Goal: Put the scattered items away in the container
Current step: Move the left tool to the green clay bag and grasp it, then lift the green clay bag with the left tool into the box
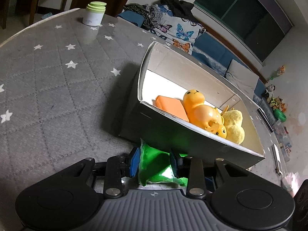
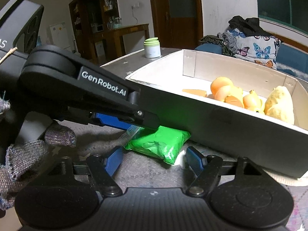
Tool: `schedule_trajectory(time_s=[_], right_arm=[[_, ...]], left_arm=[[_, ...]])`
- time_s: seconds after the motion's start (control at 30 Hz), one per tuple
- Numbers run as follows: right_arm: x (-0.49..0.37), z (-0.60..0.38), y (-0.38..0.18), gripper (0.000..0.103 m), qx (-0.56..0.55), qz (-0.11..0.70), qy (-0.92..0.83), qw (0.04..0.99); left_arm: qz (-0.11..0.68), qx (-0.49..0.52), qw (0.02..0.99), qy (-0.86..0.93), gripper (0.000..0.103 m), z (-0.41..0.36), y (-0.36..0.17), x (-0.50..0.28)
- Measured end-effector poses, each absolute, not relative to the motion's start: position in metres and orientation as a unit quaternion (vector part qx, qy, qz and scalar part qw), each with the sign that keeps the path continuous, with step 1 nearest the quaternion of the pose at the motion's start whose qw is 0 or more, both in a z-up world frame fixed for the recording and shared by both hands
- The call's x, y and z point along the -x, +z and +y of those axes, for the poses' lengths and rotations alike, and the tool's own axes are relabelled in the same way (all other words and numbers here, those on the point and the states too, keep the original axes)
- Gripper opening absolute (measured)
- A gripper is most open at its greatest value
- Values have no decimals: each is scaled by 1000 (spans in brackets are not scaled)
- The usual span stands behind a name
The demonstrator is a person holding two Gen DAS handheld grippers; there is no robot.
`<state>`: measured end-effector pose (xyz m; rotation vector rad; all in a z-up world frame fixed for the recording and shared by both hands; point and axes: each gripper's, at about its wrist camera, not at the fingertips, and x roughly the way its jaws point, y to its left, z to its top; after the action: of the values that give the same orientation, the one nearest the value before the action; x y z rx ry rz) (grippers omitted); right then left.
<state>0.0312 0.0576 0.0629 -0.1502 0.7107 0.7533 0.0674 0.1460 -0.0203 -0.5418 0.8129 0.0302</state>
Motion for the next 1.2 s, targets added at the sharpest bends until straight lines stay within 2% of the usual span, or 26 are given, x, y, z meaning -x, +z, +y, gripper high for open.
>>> schedule_trajectory(time_s=[0.67,1.2], right_arm=[[-34,61,63,68,80,332,360,868],[-16,41,109,68,72,272,362,888]], left_arm=[[388,256,885,9,36,140,-16,-63],[326,222,919,-8,36,121,42,-44]])
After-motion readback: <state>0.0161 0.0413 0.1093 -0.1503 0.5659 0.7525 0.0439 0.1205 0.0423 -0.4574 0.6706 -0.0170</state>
